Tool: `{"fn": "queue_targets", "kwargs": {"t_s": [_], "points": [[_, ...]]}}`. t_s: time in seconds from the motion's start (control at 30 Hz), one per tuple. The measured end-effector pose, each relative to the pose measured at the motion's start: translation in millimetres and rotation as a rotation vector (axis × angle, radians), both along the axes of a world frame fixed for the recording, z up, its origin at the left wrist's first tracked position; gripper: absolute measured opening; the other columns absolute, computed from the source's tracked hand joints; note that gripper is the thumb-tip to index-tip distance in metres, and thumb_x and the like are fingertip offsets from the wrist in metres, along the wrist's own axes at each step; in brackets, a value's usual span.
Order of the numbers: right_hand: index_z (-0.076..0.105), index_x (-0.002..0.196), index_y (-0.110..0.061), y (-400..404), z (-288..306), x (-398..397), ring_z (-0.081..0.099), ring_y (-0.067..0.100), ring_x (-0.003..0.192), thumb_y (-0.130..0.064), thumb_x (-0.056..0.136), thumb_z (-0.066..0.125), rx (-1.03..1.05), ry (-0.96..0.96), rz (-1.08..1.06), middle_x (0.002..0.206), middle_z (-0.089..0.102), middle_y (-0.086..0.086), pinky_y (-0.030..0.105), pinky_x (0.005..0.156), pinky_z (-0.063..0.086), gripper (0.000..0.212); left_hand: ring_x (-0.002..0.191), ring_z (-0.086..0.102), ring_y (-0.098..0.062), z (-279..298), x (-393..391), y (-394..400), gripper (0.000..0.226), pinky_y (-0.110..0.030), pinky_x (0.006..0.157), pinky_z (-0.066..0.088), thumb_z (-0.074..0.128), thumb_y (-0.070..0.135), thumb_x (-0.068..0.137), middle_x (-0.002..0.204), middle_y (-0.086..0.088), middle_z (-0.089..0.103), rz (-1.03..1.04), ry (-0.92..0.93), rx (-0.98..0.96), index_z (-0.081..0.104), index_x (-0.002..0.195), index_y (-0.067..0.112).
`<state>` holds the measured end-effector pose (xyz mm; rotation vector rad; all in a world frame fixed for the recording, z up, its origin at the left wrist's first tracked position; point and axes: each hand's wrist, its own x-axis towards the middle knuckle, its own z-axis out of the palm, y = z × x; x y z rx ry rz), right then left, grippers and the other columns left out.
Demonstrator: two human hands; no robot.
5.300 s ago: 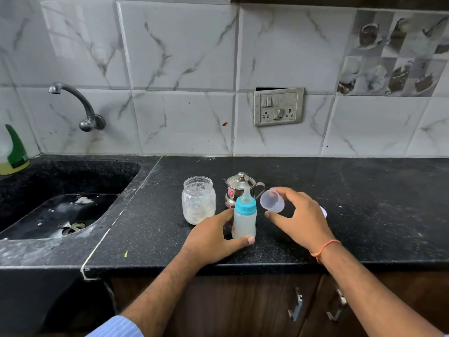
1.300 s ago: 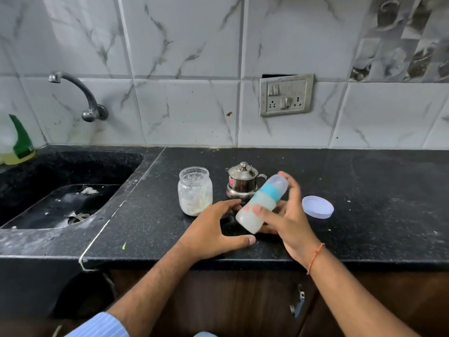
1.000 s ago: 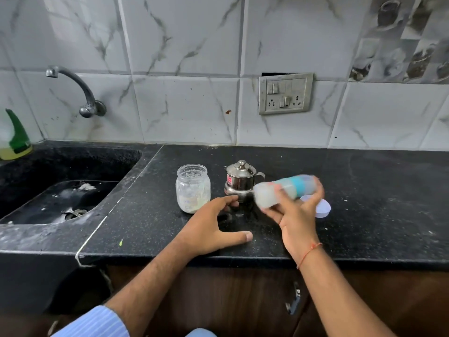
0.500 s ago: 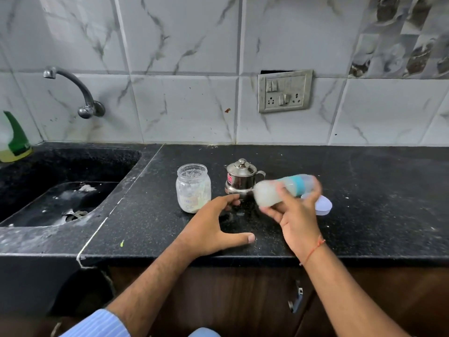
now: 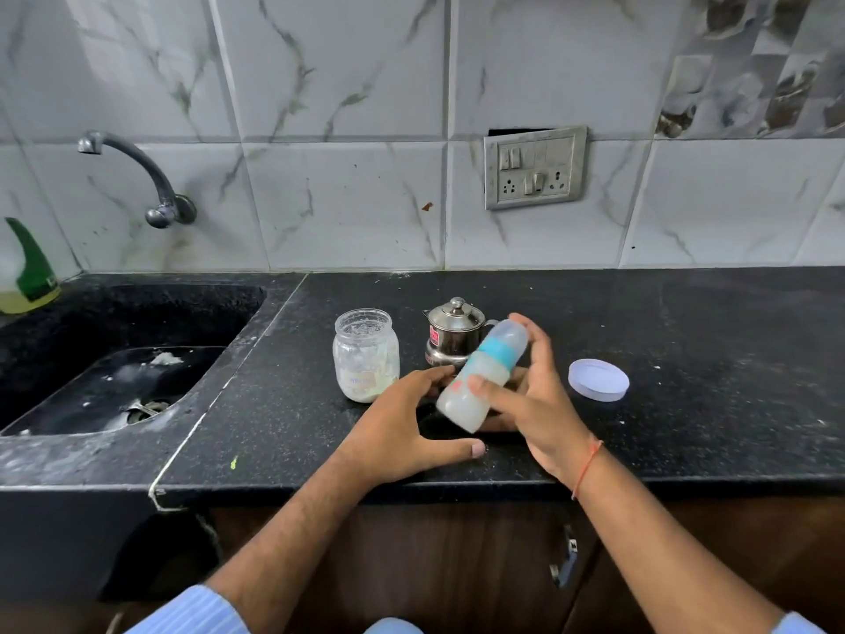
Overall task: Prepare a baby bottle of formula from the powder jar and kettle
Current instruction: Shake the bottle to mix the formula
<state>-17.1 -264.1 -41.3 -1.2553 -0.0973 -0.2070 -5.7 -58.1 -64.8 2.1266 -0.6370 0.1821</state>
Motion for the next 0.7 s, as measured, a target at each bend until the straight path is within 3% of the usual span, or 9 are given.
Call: {"fn": "queue_targets", "kwargs": {"t_s": [0.13,0.23,0.33,0.47,0.57,0.7], "points": [[0.035,0.144,-0.042,-3.9,1.7,1.4,0.075,0.036,0.111,-0.007,0.096,0.075,0.212,0.009,-0.15,0.138,0.062,0.019,0.052,0.069,0.065,0.072,0.135,0.055,0.01,-1.3,1.9,0.7,0.11,-0.008,0.112,0.043,0.096,0.068,0.068,0.143,0.025,0.061,-0.005,0.009,-0.005,0.05,0.161,0.031],[0.039,0.145,-0.045,-0.5,1.5,0.4,0.076,0.034,0.108,-0.004,0.092,0.078,0.023,0.001,-0.02,0.13,0.067,0.019,0.05,0.069,0.065,0.078,0.133,0.056,0.011,-1.9,2.1,1.1,0.106,-0.006,0.109,0.043,0.098,0.062,0.07,0.144,0.023,0.061,-0.006,0.003,-0.01,0.051,0.159,0.031],[0.032,0.147,-0.039,-6.9,0.3,1.4,0.074,0.039,0.114,-0.006,0.097,0.074,0.259,-0.002,-0.197,0.135,0.063,0.016,0.05,0.068,0.065,0.074,0.133,0.056,0.01,-1.5,2.8,0.7,0.108,-0.009,0.11,0.045,0.097,0.066,0.068,0.143,0.024,0.061,-0.01,0.008,-0.014,0.05,0.16,0.033],[0.038,0.147,-0.045,-1.4,-0.5,-1.5,0.075,0.036,0.11,-0.003,0.09,0.08,0.02,-0.01,-0.005,0.129,0.065,0.023,0.051,0.07,0.064,0.082,0.133,0.054,0.014,-2.1,2.2,1.1,0.105,-0.006,0.109,0.043,0.098,0.062,0.069,0.144,0.023,0.06,-0.012,-0.004,-0.016,0.051,0.158,0.032],[0.032,0.147,-0.042,-7.4,0.1,-0.4,0.073,0.04,0.116,-0.006,0.096,0.075,0.277,-0.01,-0.212,0.136,0.063,0.017,0.053,0.07,0.065,0.076,0.132,0.055,0.01,-1.7,1.2,0.2,0.111,-0.008,0.11,0.043,0.092,0.074,0.065,0.144,0.026,0.059,-0.012,-0.01,-0.005,0.049,0.16,0.034],[0.039,0.145,-0.046,-3.3,-0.7,-3.6,0.073,0.039,0.113,-0.003,0.09,0.08,0.001,0.001,-0.028,0.131,0.064,0.021,0.054,0.071,0.065,0.081,0.132,0.055,0.011,-2.4,0.4,1.3,0.11,-0.006,0.108,0.042,0.093,0.073,0.066,0.144,0.024,0.058,-0.014,-0.018,-0.001,0.049,0.159,0.033]]}}
